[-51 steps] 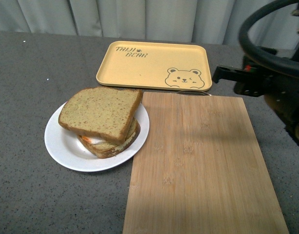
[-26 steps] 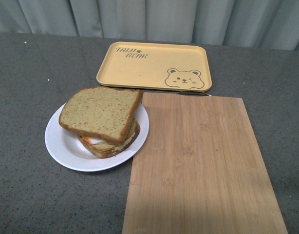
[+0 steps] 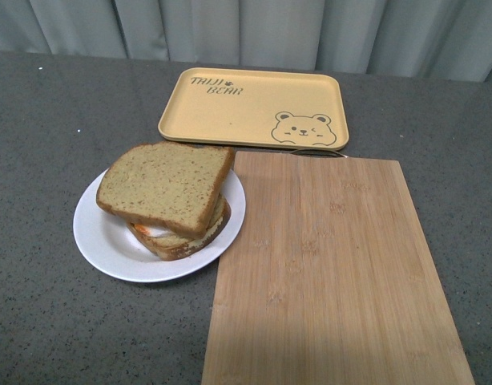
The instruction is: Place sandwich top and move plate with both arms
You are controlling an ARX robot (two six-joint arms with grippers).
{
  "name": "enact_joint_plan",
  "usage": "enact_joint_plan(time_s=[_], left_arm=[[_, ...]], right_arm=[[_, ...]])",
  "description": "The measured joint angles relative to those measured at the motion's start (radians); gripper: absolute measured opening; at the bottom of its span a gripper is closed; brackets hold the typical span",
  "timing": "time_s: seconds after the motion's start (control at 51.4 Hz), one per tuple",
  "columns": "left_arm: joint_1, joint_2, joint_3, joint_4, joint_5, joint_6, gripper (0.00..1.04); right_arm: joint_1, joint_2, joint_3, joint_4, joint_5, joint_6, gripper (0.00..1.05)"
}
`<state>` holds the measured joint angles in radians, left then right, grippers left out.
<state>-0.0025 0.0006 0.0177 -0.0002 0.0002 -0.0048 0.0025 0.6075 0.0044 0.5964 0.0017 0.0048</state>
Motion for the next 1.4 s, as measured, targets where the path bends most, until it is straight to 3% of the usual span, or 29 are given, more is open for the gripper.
enact_joint_plan(time_s=[0.214,0.915,1.013,1.168,1.402], left_arm=[[0.000,0.000,0.000,0.000,0.000,0.000,0.98],[0.000,0.000,0.000,0.000,0.000,0.000,0.98],[0.000,0.000,0.000,0.000,-0.001,0.000,0.98],[0.000,0.000,0.000,0.000,0.000,0.000,0.98],[0.000,0.000,0.000,0.000,0.000,0.000,0.98]], right_arm=[[0.000,-0.173,0.000,-0.163,-0.003,-0.001,0.01],[0.000,-0.432,0.000,-0.417,-0.003,-0.001,0.01],[0.000,-0.576,0.000,-0.588,-0.004,-0.002,0.01],[0.000,-0.602,0.000,-0.594,-0.004,-0.002,0.01],[0.000,-0.603,0.000,-0.594,-0.004,-0.003,0.36]])
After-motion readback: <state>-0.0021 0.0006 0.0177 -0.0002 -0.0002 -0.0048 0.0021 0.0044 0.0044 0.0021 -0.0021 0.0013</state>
